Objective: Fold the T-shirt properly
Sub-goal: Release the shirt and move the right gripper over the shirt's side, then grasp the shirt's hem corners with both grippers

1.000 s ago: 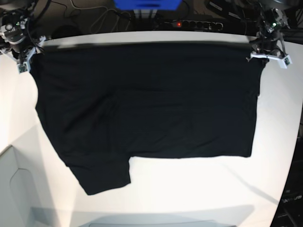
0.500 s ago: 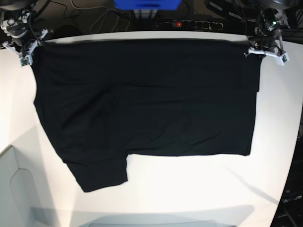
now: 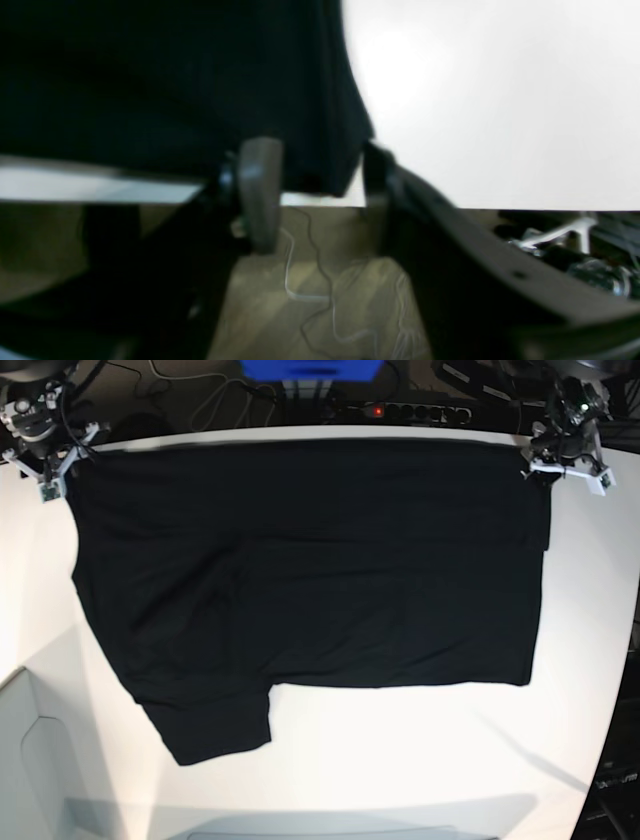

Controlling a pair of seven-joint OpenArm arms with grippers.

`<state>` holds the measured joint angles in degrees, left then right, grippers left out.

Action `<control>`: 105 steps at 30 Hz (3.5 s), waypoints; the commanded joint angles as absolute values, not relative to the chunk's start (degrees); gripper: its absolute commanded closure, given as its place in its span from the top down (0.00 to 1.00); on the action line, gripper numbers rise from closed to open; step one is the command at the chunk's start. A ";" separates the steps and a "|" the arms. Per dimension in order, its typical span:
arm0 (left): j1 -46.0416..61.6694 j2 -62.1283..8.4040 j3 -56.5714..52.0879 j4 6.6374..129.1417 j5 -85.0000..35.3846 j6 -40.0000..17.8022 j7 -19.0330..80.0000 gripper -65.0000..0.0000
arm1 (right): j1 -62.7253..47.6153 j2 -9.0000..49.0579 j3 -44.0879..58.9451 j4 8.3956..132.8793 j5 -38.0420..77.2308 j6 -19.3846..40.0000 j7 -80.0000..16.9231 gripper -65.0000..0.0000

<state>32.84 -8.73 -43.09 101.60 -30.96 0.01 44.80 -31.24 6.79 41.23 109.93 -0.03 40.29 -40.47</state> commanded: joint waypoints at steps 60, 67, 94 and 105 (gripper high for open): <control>26.24 -7.60 -50.77 109.05 -30.37 0.13 44.35 0.52 | 4.00 1.45 3.03 88.04 -0.31 28.88 -39.69 0.00; 26.24 -7.60 -50.77 109.05 -30.37 0.13 44.35 0.52 | 4.18 1.27 -1.63 89.19 -0.31 28.88 -39.60 0.00; 13.93 -9.27 -50.51 108.88 -30.37 0.13 44.35 0.66 | 9.89 3.38 7.34 95.16 -0.22 28.88 -39.25 0.53; -9.80 -12.97 -36.09 87.52 -18.77 0.22 43.65 0.66 | 27.30 10.86 14.20 61.93 -0.31 28.53 -31.08 0.53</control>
